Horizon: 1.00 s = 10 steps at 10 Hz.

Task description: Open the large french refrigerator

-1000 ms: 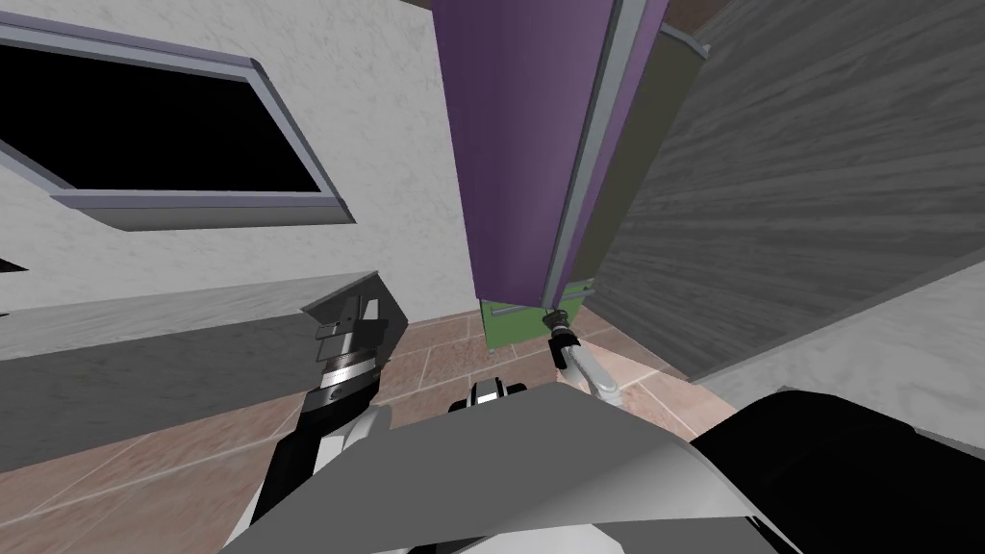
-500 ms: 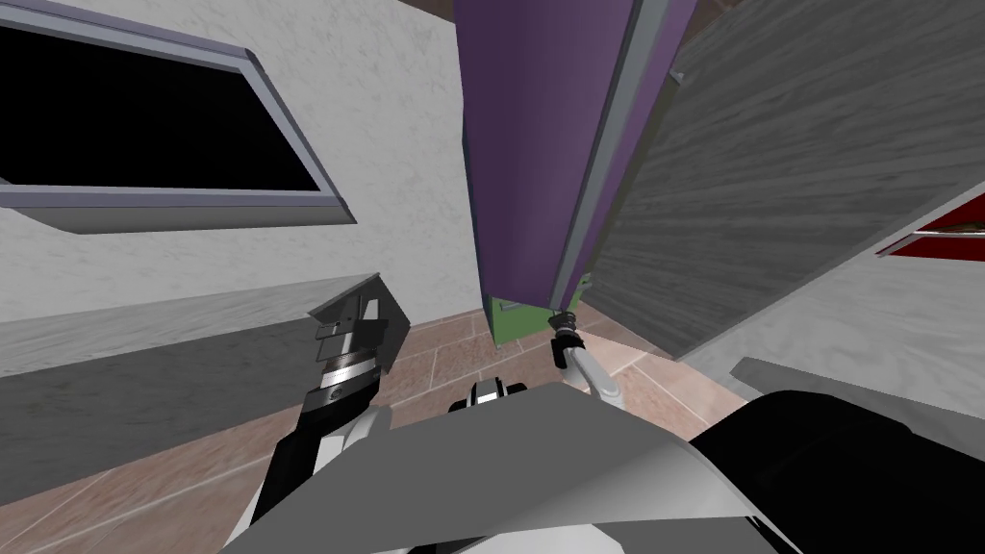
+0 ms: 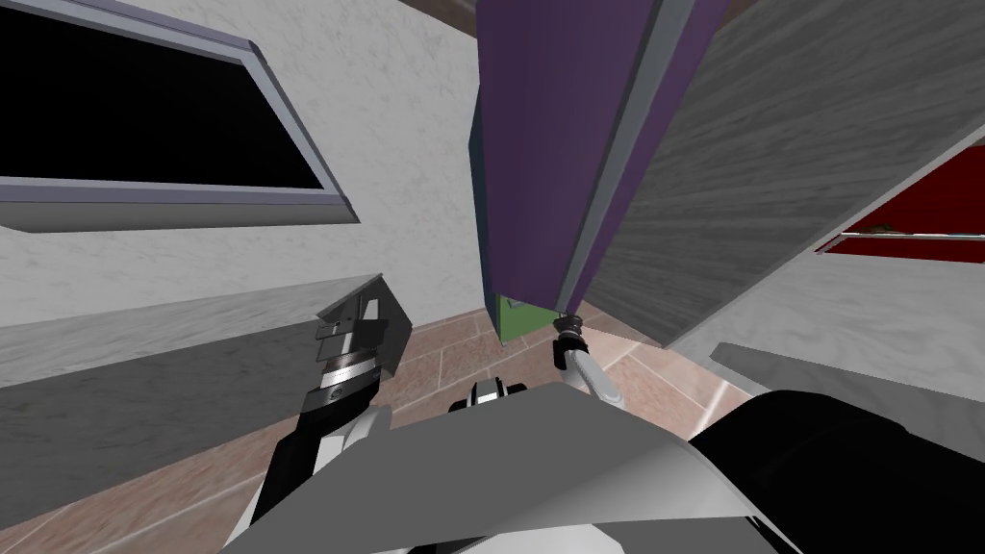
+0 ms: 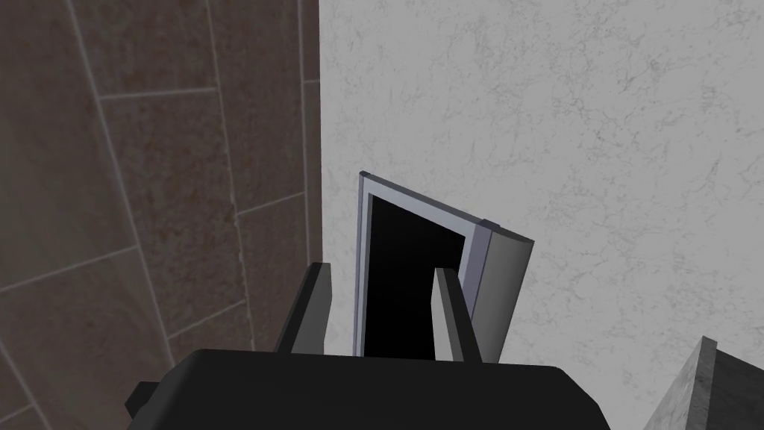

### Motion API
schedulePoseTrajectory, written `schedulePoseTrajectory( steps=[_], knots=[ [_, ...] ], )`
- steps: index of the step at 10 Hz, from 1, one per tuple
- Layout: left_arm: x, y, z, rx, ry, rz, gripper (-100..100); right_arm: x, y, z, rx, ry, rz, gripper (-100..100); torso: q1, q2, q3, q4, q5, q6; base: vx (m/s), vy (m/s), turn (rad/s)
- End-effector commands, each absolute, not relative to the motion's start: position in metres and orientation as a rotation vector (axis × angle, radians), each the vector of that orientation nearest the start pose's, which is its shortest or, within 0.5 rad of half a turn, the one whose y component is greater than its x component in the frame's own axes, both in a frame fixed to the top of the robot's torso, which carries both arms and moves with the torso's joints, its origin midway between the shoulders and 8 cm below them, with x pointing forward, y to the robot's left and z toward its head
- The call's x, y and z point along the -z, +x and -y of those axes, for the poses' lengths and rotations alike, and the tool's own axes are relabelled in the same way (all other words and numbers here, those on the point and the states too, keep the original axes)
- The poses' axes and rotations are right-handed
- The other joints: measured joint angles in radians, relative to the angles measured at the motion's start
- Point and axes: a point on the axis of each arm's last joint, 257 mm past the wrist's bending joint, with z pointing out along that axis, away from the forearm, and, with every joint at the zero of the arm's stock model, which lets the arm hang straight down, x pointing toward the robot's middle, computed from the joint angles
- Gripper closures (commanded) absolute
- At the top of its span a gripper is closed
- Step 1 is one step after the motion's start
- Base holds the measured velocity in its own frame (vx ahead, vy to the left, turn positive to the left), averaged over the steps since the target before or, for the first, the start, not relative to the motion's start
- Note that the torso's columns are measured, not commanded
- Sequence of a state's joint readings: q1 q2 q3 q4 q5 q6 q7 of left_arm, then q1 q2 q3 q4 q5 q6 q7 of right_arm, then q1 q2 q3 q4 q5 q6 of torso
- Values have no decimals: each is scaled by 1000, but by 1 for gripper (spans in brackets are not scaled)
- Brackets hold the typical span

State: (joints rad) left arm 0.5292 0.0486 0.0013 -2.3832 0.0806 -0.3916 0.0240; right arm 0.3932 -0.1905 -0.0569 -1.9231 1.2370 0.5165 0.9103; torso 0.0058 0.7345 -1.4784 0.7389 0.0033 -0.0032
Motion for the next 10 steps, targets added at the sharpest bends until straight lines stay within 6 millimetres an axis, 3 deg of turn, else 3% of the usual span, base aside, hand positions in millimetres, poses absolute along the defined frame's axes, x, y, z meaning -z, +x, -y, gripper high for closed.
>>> schedulePoseTrajectory(
  steps=[1, 6, 7, 9, 10],
  knots=[
    [-40, 339, -283, 1364, -707, -622, 0, 228, 373, 471, 1136, -108, -1752, 100, 0, 0, 0, 0, 0, -3, 13, 265, -104],
    [-41, 339, -283, 1364, -707, -622, 0, 223, 344, 496, 1237, 18, -1770, 100, 2, 1, 0, 1, 1, -3, 26, 275, -104],
    [-41, 339, -283, 1364, -707, -622, 0, 224, 340, 492, 1235, 9, -1783, -100, 3, 1, 0, 2, 2, -3, 17, 118, -20],
    [-41, 339, -283, 1364, -707, -623, 0, 215, 334, 485, 1240, 18, -1785, -100, -18, 4, 3, 0, -6, 2, 4, -78, 64],
    [-40, 339, -283, 1364, -707, -623, 0, 210, 331, 482, 1242, 22, -1786, -100, -18, 5, 3, 1, -5, 4, -3, -88, 64]
  ],
)
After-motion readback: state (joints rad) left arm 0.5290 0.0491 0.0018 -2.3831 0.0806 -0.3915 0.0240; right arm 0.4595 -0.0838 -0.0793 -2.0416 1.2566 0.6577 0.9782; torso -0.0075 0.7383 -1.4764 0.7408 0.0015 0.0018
